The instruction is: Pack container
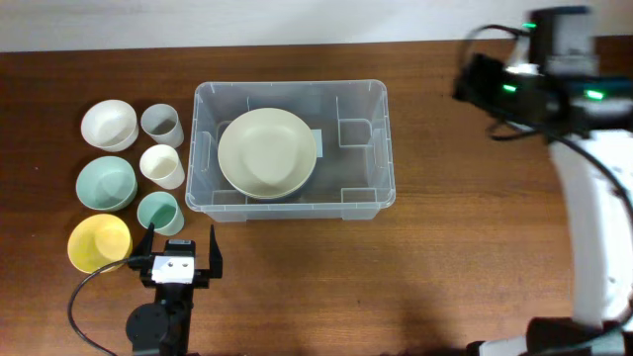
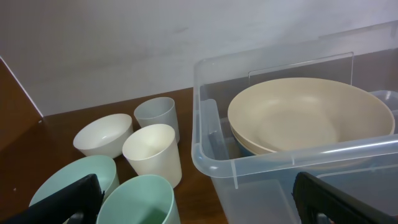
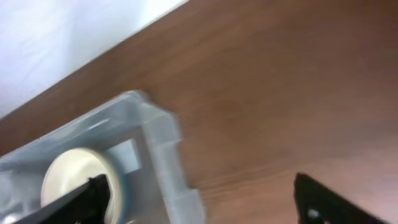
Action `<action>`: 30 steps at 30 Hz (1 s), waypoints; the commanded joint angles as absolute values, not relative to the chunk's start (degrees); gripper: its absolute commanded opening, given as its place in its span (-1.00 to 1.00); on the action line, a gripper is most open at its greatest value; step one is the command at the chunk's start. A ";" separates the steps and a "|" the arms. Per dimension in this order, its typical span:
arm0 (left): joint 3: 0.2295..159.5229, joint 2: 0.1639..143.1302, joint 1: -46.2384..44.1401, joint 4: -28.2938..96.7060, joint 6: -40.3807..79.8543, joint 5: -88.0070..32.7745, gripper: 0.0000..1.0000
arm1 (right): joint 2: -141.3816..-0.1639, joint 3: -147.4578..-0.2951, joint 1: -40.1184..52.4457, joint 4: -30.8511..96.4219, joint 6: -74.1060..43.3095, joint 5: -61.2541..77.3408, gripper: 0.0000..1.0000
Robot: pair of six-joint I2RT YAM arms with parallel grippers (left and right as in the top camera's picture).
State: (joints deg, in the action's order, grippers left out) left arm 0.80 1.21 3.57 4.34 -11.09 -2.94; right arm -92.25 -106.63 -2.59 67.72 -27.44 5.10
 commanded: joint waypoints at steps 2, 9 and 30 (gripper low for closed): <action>0.51 0.67 3.81 4.58 -10.57 -2.74 1.00 | -91.37 -106.80 -10.61 73.69 -27.27 -0.45 0.98; 0.51 0.67 3.81 4.56 -10.57 -2.74 0.99 | -92.25 -102.30 -19.92 78.54 -27.49 -5.21 0.98; 0.51 0.67 3.81 4.58 -10.57 -2.74 0.99 | -92.31 -88.23 -25.52 70.02 -27.44 -4.56 0.98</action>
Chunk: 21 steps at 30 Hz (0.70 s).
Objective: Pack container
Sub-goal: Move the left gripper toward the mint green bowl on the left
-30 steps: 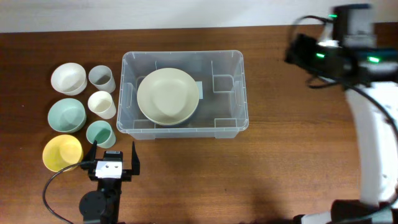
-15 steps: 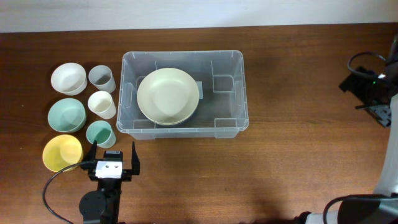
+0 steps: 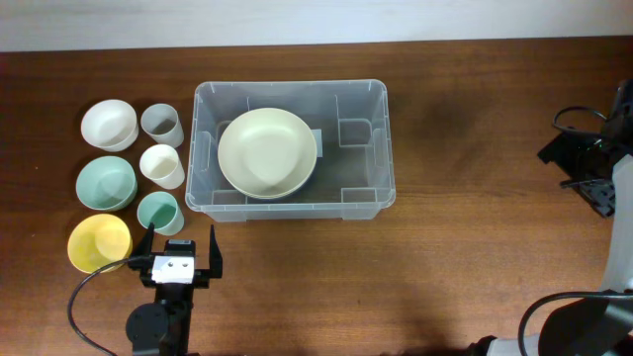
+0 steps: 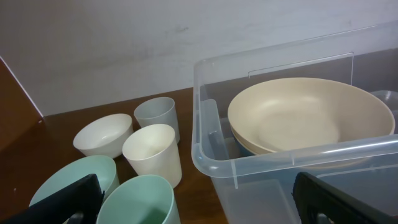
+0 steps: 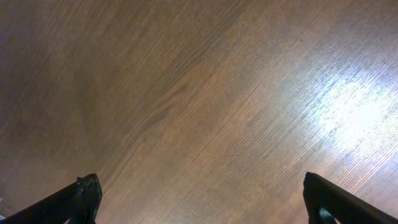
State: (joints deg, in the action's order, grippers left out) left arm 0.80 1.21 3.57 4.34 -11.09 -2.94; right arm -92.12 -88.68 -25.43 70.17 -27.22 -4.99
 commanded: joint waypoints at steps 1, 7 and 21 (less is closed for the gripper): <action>0.54 0.67 3.81 4.58 -10.57 -2.74 0.99 | -92.31 -88.23 -25.52 70.02 -27.44 -4.56 0.98; 0.51 0.67 3.81 4.58 -10.57 -2.74 1.00 | -92.31 -88.23 -25.52 70.02 -27.44 -4.56 0.98; 0.54 0.67 3.81 3.11 -11.40 -1.37 0.99 | -92.31 -88.23 -25.52 70.02 -27.44 -4.56 0.98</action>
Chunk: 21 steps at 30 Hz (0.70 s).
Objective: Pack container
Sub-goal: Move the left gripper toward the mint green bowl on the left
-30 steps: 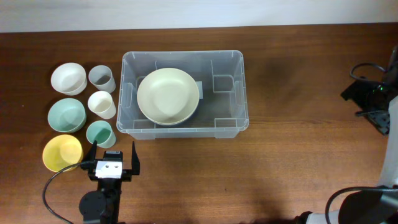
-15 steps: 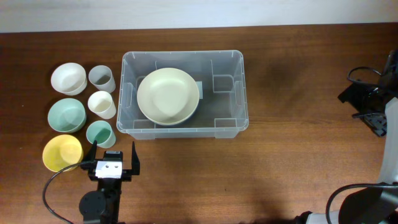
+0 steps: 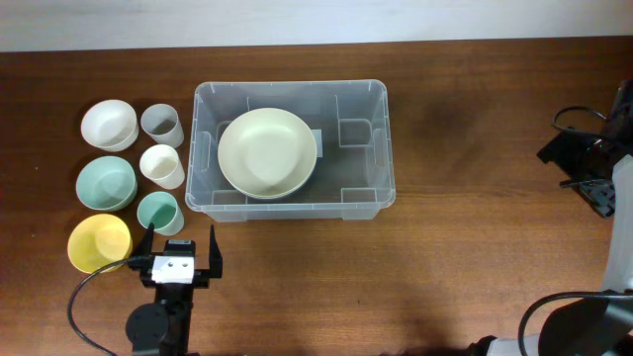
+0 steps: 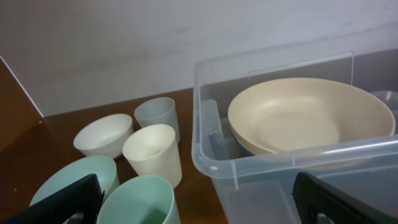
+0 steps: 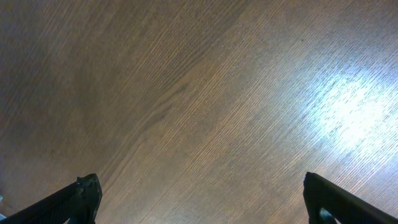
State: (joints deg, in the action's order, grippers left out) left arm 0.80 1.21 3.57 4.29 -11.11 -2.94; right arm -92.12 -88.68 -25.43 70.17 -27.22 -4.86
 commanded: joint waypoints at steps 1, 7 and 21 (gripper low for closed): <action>0.51 0.67 3.81 2.22 -11.40 -1.15 0.99 | -92.31 -88.23 -25.52 70.02 -27.44 -4.56 0.98; 0.54 0.67 3.81 3.99 -11.44 -1.17 0.99 | -92.31 -88.23 -25.52 70.02 -27.44 -4.56 0.98; 0.54 0.67 3.81 -11.46 -18.65 -8.23 0.99 | -92.31 -88.23 -25.52 70.02 -27.44 -4.56 0.98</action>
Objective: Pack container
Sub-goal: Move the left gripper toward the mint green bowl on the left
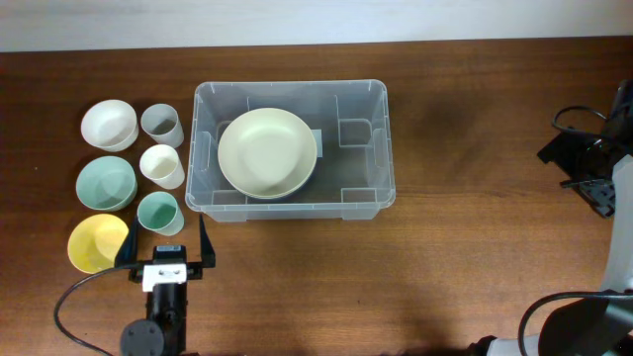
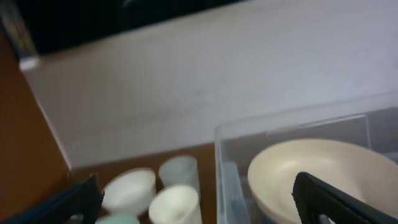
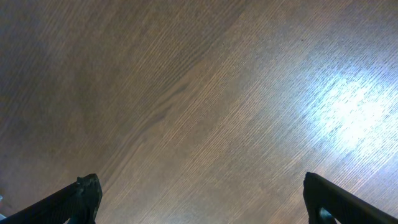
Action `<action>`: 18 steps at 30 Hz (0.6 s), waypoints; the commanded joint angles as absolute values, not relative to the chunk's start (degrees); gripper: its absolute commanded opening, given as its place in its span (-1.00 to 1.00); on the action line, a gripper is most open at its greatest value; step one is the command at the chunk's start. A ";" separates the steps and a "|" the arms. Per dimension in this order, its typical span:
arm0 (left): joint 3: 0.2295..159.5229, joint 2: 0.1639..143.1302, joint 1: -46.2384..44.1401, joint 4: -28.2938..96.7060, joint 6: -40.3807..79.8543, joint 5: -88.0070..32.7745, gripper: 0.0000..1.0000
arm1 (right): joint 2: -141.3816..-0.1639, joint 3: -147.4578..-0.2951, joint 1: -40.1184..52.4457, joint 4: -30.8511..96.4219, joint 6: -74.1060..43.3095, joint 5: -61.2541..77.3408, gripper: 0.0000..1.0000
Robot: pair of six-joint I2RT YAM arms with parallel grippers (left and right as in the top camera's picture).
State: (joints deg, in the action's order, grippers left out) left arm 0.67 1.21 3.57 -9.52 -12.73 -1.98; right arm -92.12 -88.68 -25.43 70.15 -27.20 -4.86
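A clear plastic container (image 1: 368,148) stands mid-table with a cream bowl (image 1: 267,151) inside it. To its left sit a white bowl (image 1: 109,125), a grey cup (image 1: 161,124), a cream cup (image 1: 161,165), a mint bowl (image 1: 106,183), a mint cup (image 1: 158,212) and a yellow bowl (image 1: 98,242). My left gripper (image 1: 166,249) is open and empty just in front of the mint cup. Its blurred wrist view shows the cream bowl (image 2: 323,171), white bowl (image 2: 127,190) and grey cup (image 2: 179,171). My right gripper (image 3: 199,193) is open over bare wood.
The right arm (image 1: 593,173) stands at the table's far right edge, well away from the container. Inside the container, small moulded compartments (image 1: 354,133) lie to the right of the bowl. A pale wall (image 2: 217,81) runs behind the table.
My left gripper has shifted a little to the left. Its wrist view is now blurred and shows more wall, and the mint cup and mint bowl have dropped out of it. The right arm is unchanged.
At first my right arm was near the container's far right end, its camera seeing the container's corner. Then it stood at the table's right edge over bare wood, where it has stayed. My left gripper stayed open by the mint cup until its small shift now.
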 commanded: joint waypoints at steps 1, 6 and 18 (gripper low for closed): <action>0.54 0.67 3.81 -12.43 -20.08 -9.08 0.99 | -92.31 -88.23 -25.52 70.02 -27.44 -4.56 0.98; 1.45 0.71 3.81 -19.05 -23.57 -9.19 0.99 | -92.31 -88.23 -25.52 70.02 -27.44 -4.56 0.98; 21.19 24.91 5.54 -18.50 -26.72 -13.41 0.99 | -92.31 -88.23 -25.52 70.02 -27.44 -4.56 0.98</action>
